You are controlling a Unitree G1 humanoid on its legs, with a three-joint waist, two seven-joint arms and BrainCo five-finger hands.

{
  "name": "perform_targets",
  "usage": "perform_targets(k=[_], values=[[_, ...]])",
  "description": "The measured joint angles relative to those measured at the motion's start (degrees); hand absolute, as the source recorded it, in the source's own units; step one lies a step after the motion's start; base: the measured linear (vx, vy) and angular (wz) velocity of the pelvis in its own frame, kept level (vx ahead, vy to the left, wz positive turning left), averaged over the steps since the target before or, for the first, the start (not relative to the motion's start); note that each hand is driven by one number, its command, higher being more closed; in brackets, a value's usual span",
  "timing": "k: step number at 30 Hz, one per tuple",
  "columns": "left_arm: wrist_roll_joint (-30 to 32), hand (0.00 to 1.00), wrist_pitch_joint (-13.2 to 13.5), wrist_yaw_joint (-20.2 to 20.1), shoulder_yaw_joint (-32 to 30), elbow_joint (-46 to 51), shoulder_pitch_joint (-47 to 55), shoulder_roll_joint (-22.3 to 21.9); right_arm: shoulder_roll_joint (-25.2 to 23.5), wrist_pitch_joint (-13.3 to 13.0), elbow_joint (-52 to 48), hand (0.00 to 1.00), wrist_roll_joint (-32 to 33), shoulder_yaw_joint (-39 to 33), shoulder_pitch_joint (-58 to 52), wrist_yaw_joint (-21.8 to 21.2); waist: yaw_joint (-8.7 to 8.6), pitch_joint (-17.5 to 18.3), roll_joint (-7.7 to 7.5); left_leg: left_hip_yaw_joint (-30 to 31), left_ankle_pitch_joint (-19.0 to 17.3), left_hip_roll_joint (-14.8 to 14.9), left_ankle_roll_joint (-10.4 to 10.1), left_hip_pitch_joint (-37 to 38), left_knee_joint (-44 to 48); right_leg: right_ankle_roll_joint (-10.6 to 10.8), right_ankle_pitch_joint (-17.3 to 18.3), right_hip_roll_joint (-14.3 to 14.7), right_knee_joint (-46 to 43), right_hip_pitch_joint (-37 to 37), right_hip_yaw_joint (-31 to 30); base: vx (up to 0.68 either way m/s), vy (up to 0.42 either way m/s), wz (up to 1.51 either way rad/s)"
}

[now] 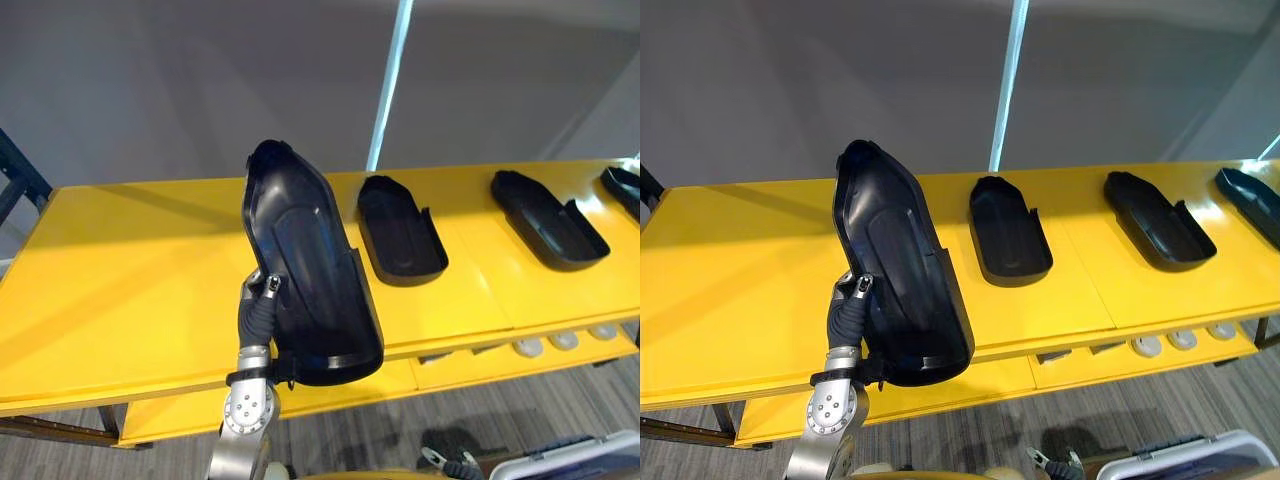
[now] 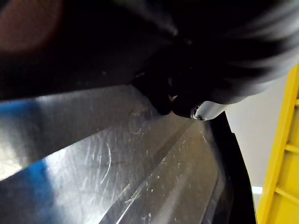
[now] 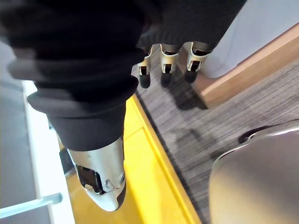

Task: Walk over and take plastic housings, then place them on the shelf

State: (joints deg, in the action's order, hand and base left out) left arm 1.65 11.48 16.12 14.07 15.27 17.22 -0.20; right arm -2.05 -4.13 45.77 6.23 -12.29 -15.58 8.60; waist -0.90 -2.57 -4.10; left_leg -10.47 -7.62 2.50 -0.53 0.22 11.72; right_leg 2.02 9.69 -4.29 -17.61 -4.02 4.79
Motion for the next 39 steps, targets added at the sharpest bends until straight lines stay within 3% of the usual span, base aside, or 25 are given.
perform_targets(k=[4, 5, 6, 7, 8, 9, 10, 12, 14, 16, 17, 18, 19, 20, 22, 23, 24, 25, 27, 28, 29, 30, 32, 34, 39], values=[[0.0, 1.00, -0.5, 0.1, -0.1, 1.3, -0.3, 0.4, 0.2, -0.2, -0.1, 0.00, 0.0, 0.2, 0.1, 0.0, -0.08, -0.8, 0.62, 0.9, 0.5, 0.9, -0.4, -1.0, 1.2, 0.0, 0.1, 0.0, -5.8, 2.5, 2.8, 0.00, -0.034, 0.26], [0.0, 1.00, -0.4, 0.2, -0.3, 1.6, -1.0, 0.3, 0.4, -0.5, 0.1, 0.00, 0.0, 0.0, 0.4, 0.1, 0.16, -1.0, 0.50, 0.6, 0.5, 1.2, -0.4, -2.3, 2.5, -0.2, 3.7, 0.0, -7.7, 5.0, 3.1, -0.06, -0.077, 0.22], [0.0, 1.00, -0.3, 0.3, -0.6, 2.2, -2.2, 0.4, -0.2, -0.5, 0.5, 0.00, 0.0, 0.4, 0.6, 0.2, -0.08, -0.3, -1.94, -0.9, -1.0, 0.4, -0.9, -5.3, 3.8, -1.1, 1.7, -2.1, -0.9, 5.6, 3.5, -0.08, -0.153, 0.58], [0.0, 1.00, -0.2, 0.2, -0.6, 1.9, -4.6, 0.4, -0.3, -0.4, 1.2, 0.00, 0.0, 0.3, 1.1, 0.2, -1.07, -0.5, -1.78, -6.1, -5.2, 4.6, 1.2, -8.5, 10.5, -1.0, 4.2, -2.0, 1.8, 5.1, 4.3, -0.07, -0.157, 0.54], [-0.1, 1.00, 0.1, 0.3, -0.7, 1.5, -5.3, 0.0, 0.2, -0.2, 1.8, 0.00, -0.1, 0.2, 2.1, 0.2, -0.84, -1.3, -0.80, -8.6, -6.0, 8.0, 1.9, -9.3, 13.7, -1.1, 4.6, -1.6, 1.7, 5.3, 4.6, -0.02, -0.106, 0.44], [-1.0, 1.00, 0.0, 0.3, -1.0, -0.4, -5.5, -0.3, 1.9, 0.2, 3.9, 0.00, -0.1, -0.8, 4.3, 0.4, -2.41, -2.7, 0.15, -10.5, -6.6, 13.2, 1.1, -9.2, 16.6, -1.1, 4.6, -2.4, 0.5, 5.8, 4.7, -0.02, 0.004, 0.14], [-1.0, 1.00, 0.0, 0.1, -0.9, -1.2, -5.4, -0.2, 2.4, 0.3, 4.9, 0.00, -0.1, -0.9, 4.4, 0.4, -3.15, -2.6, 0.13, -10.4, -6.5, 14.3, 0.9, -8.7, 16.5, -1.0, 4.6, -3.4, 0.1, 5.8, 4.7, -0.01, 0.085, 0.24], [-1.1, 1.00, 0.0, 0.1, -0.6, -1.9, -5.1, -0.2, 3.3, 0.7, 7.0, 0.00, -0.7, -1.3, 3.9, 1.1, -4.56, -2.3, 0.48, -9.1, -4.7, 17.5, -2.1, -6.8, 13.0, -0.1, 4.4, -6.0, -0.4, 5.8, 5.0, 0.00, 0.197, 0.31], [-1.2, 1.00, 0.0, 0.3, -0.6, -1.9, -6.5, -0.1, 3.6, 1.1, 8.7, 0.00, -1.4, -1.4, 3.9, 1.2, -4.72, -2.1, 1.07, -5.1, -2.2, 18.5, -5.2, -6.7, 7.1, 2.1, 4.3, -7.6, -0.7, 6.3, 5.8, 0.01, 0.306, 0.34], [-1.3, 1.00, 0.1, 0.8, 0.0, -2.0, -7.5, -0.1, 4.3, 1.4, 9.7, 0.00, -2.0, -2.8, 4.0, 1.3, -4.65, -0.8, 4.22, -0.6, 4.9, 18.2, -8.2, -5.7, 1.7, 5.7, 2.6, -7.8, 0.4, 6.1, 7.1, 0.01, 0.427, 0.15], [-1.3, 1.00, 0.1, 0.9, 0.0, -2.0, -7.6, 0.1, 4.3, 1.4, 9.7, 0.00, -2.1, -3.1, 4.2, 1.3, -4.73, -0.5, 3.78, -0.5, 3.1, 17.7, -10.8, -5.8, 1.9, 7.0, 2.3, -8.5, 1.2, 5.6, 7.4, 0.03, 0.560, 0.09], [-1.4, 1.00, 0.1, 0.9, 0.3, -2.7, -8.3, 1.9, 3.1, 1.4, 9.9, 0.00, -2.4, -3.3, 4.7, 1.3, -4.78, -0.4, 1.30, -0.7, 0.8, 15.2, -11.8, -5.8, 2.8, 9.2, 0.7, -10.9, 2.6, 5.3, 7.3, 0.01, 0.519, 0.07], [-1.7, 1.00, 0.1, 1.3, 0.5, -3.6, -8.8, 4.0, 2.0, 1.2, 10.8, 0.00, -2.4, -3.4, 5.3, 1.3, -4.47, -0.5, -0.06, -1.6, -0.5, 13.4, -10.6, -6.6, 4.2, 9.6, -2.6, -12.9, 4.1, 5.4, 6.2, 0.00, 0.479, -0.06], [-1.7, 1.00, 0.1, 1.6, 0.4, -4.2, -8.8, 4.7, 1.9, 1.1, 11.0, 0.00, -2.4, -3.4, 5.8, 1.3, -4.47, -0.4, -0.30, -2.4, -1.1, 13.2, -9.9, -6.9, 5.1, 8.7, -5.0, -13.2, 4.4, 6.2, 5.6, -0.04, 0.377, -0.48], [-1.7, 1.00, 0.1, 1.7, -1.0, -4.6, -8.2, 5.7, 2.7, 1.3, 11.2, 0.00, -2.7, -2.1, 7.7, 1.3, -3.24, -0.3, 0.50, -7.3, -2.4, 13.1, -7.8, -6.9, 6.3, -1.5, -15.4, -12.7, 4.6, 10.5, 6.5, -0.07, 0.449, -1.03], [-1.6, 1.00, 0.2, 1.8, -1.3, -4.5, -8.4, 5.6, 2.6, 1.2, 11.1, 0.00, -3.0, -1.5, 8.1, 1.3, -3.05, -0.4, 0.61, -8.5, -2.7, 12.7, -7.1, -6.4, 5.7, -2.9, -15.7, -12.9, 3.7, 11.7, 7.2, -0.08, 0.444, -0.87], [-1.6, 1.00, 0.2, 1.9, -1.3, -4.9, -8.7, 5.8, 2.4, 0.9, 10.4, 0.00, -2.9, -1.0, 8.6, 1.2, -3.99, -0.5, 0.31, -8.9, -2.9, 11.3, -5.5, -6.1, 5.0, -0.9, -10.4, -11.9, -2.0, 13.7, 6.3, -0.07, 0.287, -0.28], [-1.4, 1.00, 0.2, 1.8, -1.0, -5.5, -8.8, 5.6, 2.4, 0.9, 10.2, 0.00, -3.0, -0.9, 8.5, 1.2, -4.82, -0.6, 0.25, -8.8, -2.7, 10.9, -4.7, -5.8, 4.7, -0.4, -7.2, -10.3, -4.6, 13.9, 5.1, -0.09, 0.246, -0.01], [-0.9, 1.00, 0.0, 1.4, -0.2, -5.7, -8.8, 3.5, 2.4, 0.7, 8.9, 0.00, -2.9, -0.7, 7.1, 1.1, -4.61, -1.0, 1.04, -9.6, -2.7, 8.7, -3.5, -3.2, 3.0, 1.2, 1.6, -0.1, -8.0, 12.1, -0.8, -0.08, 0.149, 0.04], [-0.9, 1.00, 0.1, 1.4, -0.2, -5.5, -8.9, 2.6, 2.4, 0.6, 8.9, 0.00, -2.9, -0.6, 6.9, 1.1, -4.66, -1.0, 1.13, -9.5, -2.7, 8.1, -3.3, -3.3, 3.0, 1.1, 3.0, 2.1, -7.2, 11.8, -2.0, -0.09, 0.100, 0.10], [-0.8, 1.00, 0.2, 1.5, 0.0, -5.2, -8.9, 1.1, 2.5, 0.7, 9.0, 0.00, -2.8, -0.5, 6.9, 1.1, -4.61, -1.0, 1.08, -8.9, -2.7, 6.3, -2.9, -3.8, 3.1, -1.1, 5.0, 4.1, -4.5, 10.9, -3.4, -0.11, 0.046, 0.29], [-0.7, 1.00, 0.0, 1.5, 0.2, -5.2, -8.9, 0.1, 2.7, 0.7, 9.1, 0.00, -2.7, -0.4, 7.1, 1.0, -4.63, -1.3, 1.26, -7.9, -2.6, 5.1, -2.8, -4.0, 2.8, -3.8, 5.3, 3.4, -2.3, 9.4, -2.7, -0.13, 0.059, 0.34], [0.4, 1.00, -0.4, 1.3, 1.2, -5.0, -8.7, 0.0, 3.8, 0.9, 8.5, 0.00, -2.4, -0.4, 6.4, 1.1, -4.43, -2.4, 2.52, -7.1, -1.0, 4.7, -2.5, -3.1, 0.7, -3.7, 4.2, 3.1, -0.4, 8.0, -1.0, -0.11, 0.028, 0.36], [0.8, 1.00, -0.5, 1.3, 1.2, -4.4, -8.6, 0.0, 3.6, 0.9, 7.7, 0.00, -2.4, -0.4, 6.0, 1.1, -3.93, -2.4, 2.65, -7.2, -0.4, 4.7, -2.7, -2.3, -0.2, -3.9, 3.9, 3.3, 0.1, 7.5, -0.8, -0.03, -0.004, 0.10], [1.3, 1.00, -0.6, 0.1, -0.3, -1.9, -8.1, -0.1, 2.0, 1.0, 5.0, 0.00, -2.4, -0.1, 5.0, 1.1, -2.77, -1.3, 1.53, -10.0, 0.4, 6.4, -3.6, -0.4, -3.3, -3.8, 0.1, 5.4, 6.4, 4.8, -2.2, 0.00, -0.016, -0.21]])
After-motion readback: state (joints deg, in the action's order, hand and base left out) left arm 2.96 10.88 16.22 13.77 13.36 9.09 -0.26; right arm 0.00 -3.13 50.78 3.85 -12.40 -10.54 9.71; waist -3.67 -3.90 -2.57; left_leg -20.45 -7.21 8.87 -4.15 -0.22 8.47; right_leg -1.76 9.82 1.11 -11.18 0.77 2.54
